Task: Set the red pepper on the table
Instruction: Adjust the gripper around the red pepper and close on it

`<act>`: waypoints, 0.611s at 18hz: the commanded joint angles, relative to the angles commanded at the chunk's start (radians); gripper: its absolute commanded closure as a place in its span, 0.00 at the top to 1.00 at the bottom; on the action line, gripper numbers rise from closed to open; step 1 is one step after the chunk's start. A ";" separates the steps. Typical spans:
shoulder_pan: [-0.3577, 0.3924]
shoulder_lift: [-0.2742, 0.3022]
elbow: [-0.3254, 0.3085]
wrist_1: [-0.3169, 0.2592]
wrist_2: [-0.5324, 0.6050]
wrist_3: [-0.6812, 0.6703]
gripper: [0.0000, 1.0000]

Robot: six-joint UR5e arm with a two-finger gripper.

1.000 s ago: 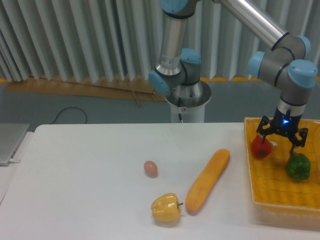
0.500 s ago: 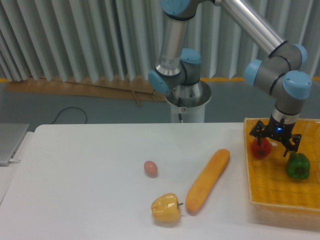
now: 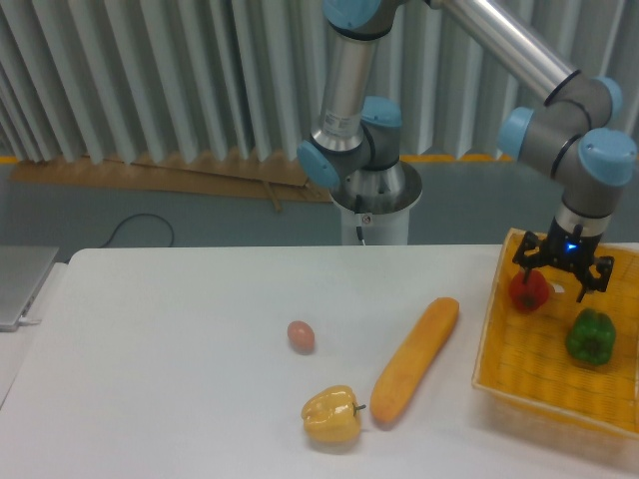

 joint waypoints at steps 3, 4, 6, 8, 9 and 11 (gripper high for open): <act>0.002 0.008 -0.021 0.012 -0.009 0.000 1.00; 0.003 0.002 -0.025 0.026 -0.011 0.003 1.00; 0.005 -0.017 -0.038 0.067 -0.008 0.008 1.00; 0.003 -0.028 -0.054 0.090 -0.008 0.009 1.00; 0.003 -0.031 -0.055 0.092 -0.008 0.009 1.00; 0.003 -0.031 -0.060 0.092 -0.008 0.009 1.00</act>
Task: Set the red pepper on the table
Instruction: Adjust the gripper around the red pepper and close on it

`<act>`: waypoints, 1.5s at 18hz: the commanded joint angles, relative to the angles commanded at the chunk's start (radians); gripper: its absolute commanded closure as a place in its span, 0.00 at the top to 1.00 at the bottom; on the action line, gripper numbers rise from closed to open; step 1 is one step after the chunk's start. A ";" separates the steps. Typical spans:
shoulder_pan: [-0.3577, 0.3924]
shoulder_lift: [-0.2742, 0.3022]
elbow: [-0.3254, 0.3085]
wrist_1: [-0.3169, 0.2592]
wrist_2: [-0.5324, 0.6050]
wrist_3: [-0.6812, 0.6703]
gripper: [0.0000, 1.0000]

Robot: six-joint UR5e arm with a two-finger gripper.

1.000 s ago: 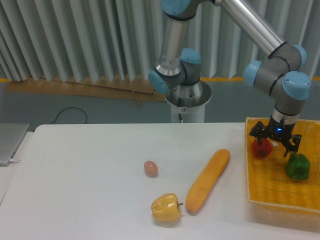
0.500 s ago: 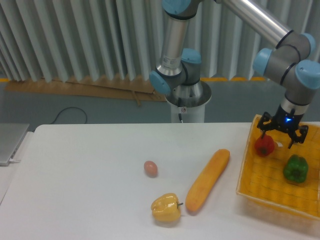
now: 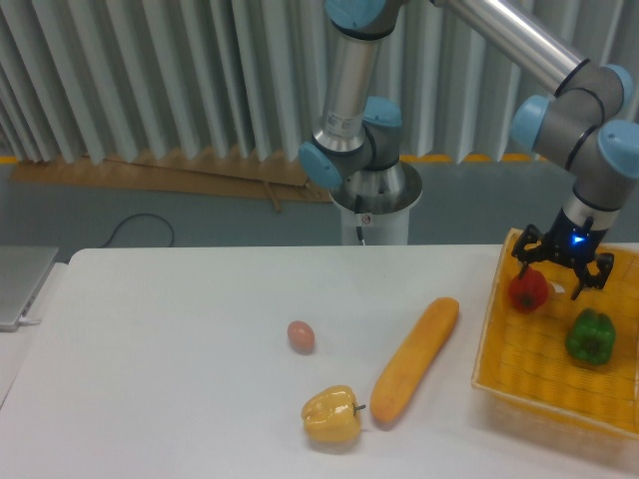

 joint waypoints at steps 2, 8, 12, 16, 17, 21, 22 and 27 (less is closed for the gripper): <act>-0.003 0.003 -0.002 -0.006 -0.002 0.000 1.00; 0.005 0.005 -0.032 0.001 0.002 0.038 1.00; 0.025 -0.014 -0.052 0.055 0.003 0.129 1.00; 0.021 -0.011 -0.052 0.057 0.011 0.124 1.00; 0.020 -0.009 -0.052 0.057 0.015 0.123 1.00; 0.011 -0.009 -0.051 0.064 0.026 0.121 1.00; 0.011 -0.009 -0.052 0.067 0.028 0.120 1.00; 0.012 -0.006 -0.046 0.064 0.046 0.146 0.64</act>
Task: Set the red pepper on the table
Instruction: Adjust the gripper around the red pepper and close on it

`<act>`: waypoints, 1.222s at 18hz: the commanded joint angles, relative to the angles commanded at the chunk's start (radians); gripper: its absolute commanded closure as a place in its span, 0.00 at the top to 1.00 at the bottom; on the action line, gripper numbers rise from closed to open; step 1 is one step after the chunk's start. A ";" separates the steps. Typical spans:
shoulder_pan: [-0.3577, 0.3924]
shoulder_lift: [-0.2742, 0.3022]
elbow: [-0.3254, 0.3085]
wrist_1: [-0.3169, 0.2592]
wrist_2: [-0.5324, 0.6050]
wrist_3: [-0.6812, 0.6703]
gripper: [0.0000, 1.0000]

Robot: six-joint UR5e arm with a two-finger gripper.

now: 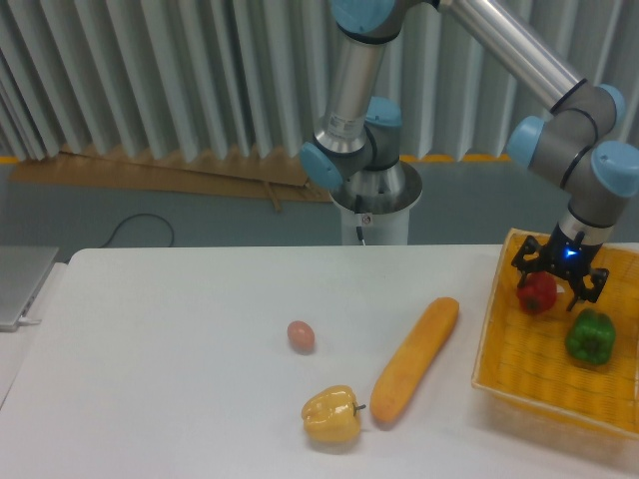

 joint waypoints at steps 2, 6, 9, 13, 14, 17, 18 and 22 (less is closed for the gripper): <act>0.005 -0.002 -0.008 -0.002 -0.001 0.050 0.64; 0.006 -0.003 -0.006 -0.002 0.002 0.061 0.56; 0.009 -0.006 -0.008 0.000 0.000 0.060 0.51; 0.023 -0.009 0.003 -0.008 0.000 0.065 0.49; 0.034 -0.009 0.003 -0.012 -0.003 0.065 0.48; 0.028 -0.005 0.020 -0.026 0.005 0.055 0.44; 0.023 -0.003 0.024 -0.044 0.006 0.052 0.44; 0.017 -0.002 0.060 -0.083 0.003 -0.038 0.39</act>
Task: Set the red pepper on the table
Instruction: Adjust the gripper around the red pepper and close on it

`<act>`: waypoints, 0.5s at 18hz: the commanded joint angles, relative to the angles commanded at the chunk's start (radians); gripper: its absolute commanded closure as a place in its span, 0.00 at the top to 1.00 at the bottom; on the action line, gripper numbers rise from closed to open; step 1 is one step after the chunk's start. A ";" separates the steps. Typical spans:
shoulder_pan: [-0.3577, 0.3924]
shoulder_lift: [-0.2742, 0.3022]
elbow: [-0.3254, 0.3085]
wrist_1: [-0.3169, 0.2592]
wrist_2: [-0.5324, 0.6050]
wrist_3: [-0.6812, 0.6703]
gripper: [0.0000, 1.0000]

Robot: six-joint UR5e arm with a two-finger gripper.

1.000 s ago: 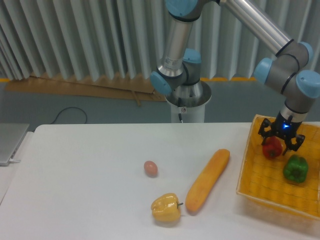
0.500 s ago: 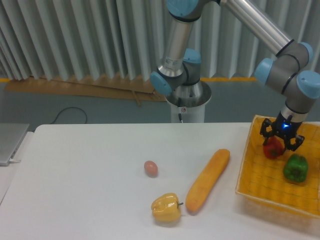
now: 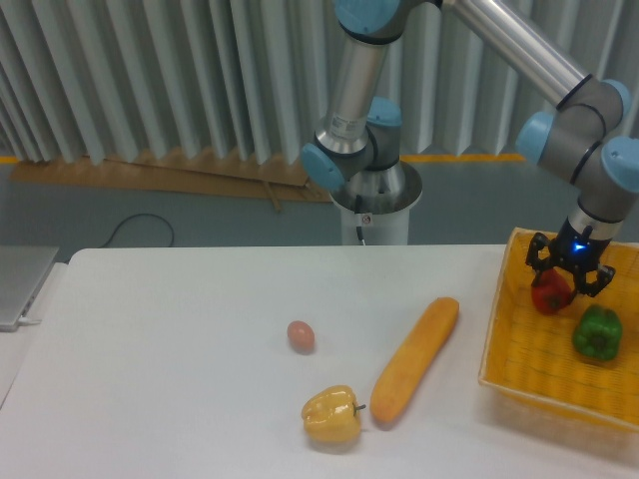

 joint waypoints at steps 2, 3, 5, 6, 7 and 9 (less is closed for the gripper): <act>-0.011 0.000 0.011 -0.017 -0.002 -0.028 0.39; -0.011 0.002 0.008 -0.017 0.000 -0.028 0.37; -0.012 0.002 0.005 -0.015 0.000 -0.030 0.37; -0.015 -0.002 0.000 -0.009 0.000 -0.028 0.60; -0.017 -0.005 -0.003 -0.002 0.002 -0.055 0.17; -0.014 0.000 -0.008 0.004 0.002 -0.063 0.11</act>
